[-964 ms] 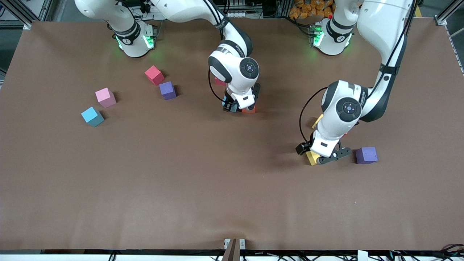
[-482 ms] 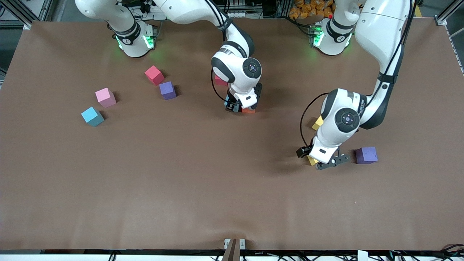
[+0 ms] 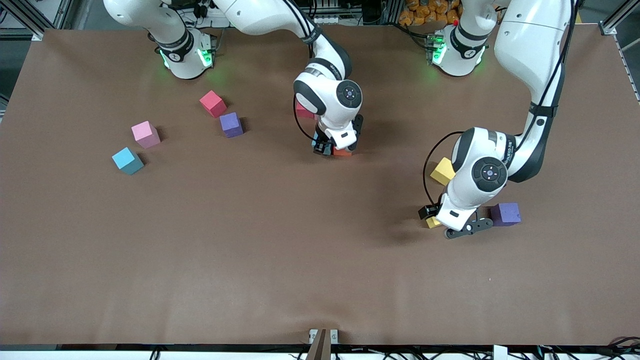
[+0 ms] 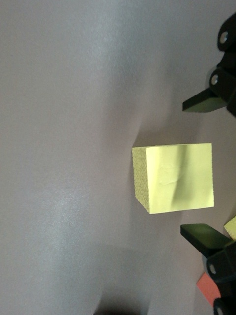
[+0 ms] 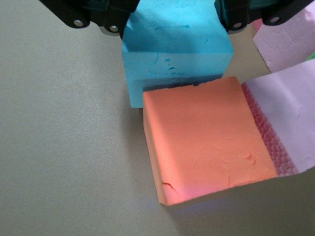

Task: Form number 2 with 11 blocks
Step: 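Grasp the yellow block with the left gripper while the right gripper carries cyan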

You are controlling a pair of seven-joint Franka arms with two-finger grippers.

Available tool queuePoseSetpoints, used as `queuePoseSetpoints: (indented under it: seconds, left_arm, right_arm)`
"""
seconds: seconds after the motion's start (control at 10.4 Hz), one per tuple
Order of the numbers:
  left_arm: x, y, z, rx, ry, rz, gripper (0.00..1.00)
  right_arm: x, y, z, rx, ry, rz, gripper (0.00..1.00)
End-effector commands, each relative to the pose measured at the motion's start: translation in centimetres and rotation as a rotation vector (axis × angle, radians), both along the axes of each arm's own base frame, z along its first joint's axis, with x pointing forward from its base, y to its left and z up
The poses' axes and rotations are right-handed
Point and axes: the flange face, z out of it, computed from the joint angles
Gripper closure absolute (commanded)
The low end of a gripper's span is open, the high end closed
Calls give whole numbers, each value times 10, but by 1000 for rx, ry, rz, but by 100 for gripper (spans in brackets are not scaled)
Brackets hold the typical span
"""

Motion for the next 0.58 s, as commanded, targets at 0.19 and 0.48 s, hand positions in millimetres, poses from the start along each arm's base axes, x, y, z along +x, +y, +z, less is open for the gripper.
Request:
queuePoseSetpoints:
  seconds: [0.19, 0.48]
  left_arm:
    - [4, 3, -11, -9, 26, -6, 0]
    - [3, 6, -23, -3, 44, 1, 0]
  right_arm:
    - [0, 8, -7, 12, -22, 3, 67]
    - [-4, 11, -10, 8, -22, 10, 60]
